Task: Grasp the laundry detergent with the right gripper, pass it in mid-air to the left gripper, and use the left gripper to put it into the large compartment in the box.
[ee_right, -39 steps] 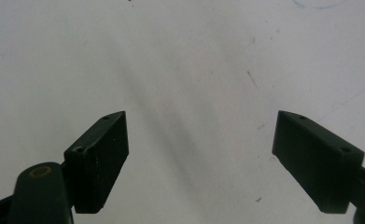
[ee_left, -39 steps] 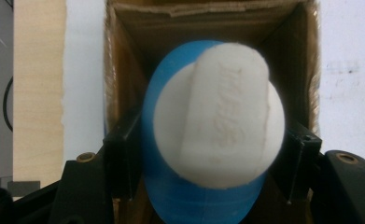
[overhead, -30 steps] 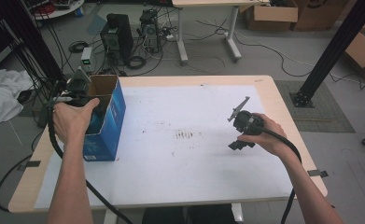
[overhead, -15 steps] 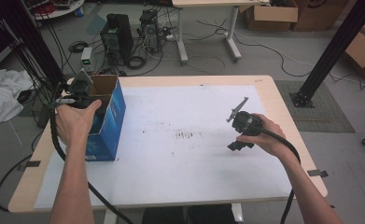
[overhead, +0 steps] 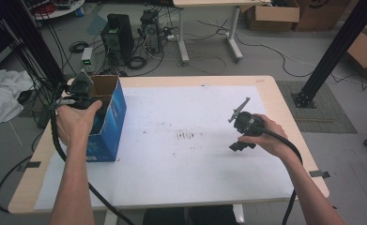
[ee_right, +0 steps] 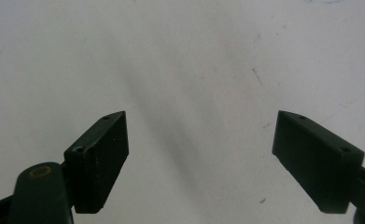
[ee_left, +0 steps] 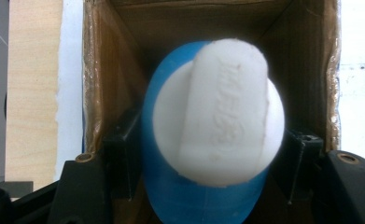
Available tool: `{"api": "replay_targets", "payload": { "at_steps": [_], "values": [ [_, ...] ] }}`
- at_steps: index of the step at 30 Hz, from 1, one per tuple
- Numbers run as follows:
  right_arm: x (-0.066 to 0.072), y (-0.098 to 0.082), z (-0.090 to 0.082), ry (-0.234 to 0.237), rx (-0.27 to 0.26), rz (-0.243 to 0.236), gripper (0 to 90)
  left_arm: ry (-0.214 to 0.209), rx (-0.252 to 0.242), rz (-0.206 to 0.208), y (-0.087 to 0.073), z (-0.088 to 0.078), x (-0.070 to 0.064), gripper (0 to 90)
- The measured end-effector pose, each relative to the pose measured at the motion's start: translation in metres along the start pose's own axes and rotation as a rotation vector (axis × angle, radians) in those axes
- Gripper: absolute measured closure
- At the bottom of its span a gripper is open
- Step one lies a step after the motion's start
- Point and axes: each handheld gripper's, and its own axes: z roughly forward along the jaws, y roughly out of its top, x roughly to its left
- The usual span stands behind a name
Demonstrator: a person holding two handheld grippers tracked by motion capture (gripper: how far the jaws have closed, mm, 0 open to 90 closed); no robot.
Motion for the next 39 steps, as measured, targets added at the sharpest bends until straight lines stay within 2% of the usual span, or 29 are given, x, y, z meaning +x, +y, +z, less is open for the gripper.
{"api": "replay_targets", "payload": {
  "at_steps": [9, 25, 36, 39],
  "values": [
    [0.0, -0.001, 0.002, 0.004, 0.004, 0.006, 18.5, 0.004, -0.001, 0.014, 0.0, 0.0, -0.002, 36.9],
    [0.0, -0.001, 0.005, 0.008, 0.011, 0.004, 18.5, -0.012, -0.005, 0.0, -0.001, -0.001, 0.001, 31.0],
    [0.0, -0.001, 0.005, 0.008, 0.015, 0.004, 18.5, -0.01, -0.016, 0.001, 0.001, -0.01, 0.001, 28.0],
    [0.001, -0.001, 0.005, 0.009, 0.014, 0.004, 18.5, -0.007, -0.018, -0.005, 0.001, -0.011, 0.001, 24.6]
  ]
}}
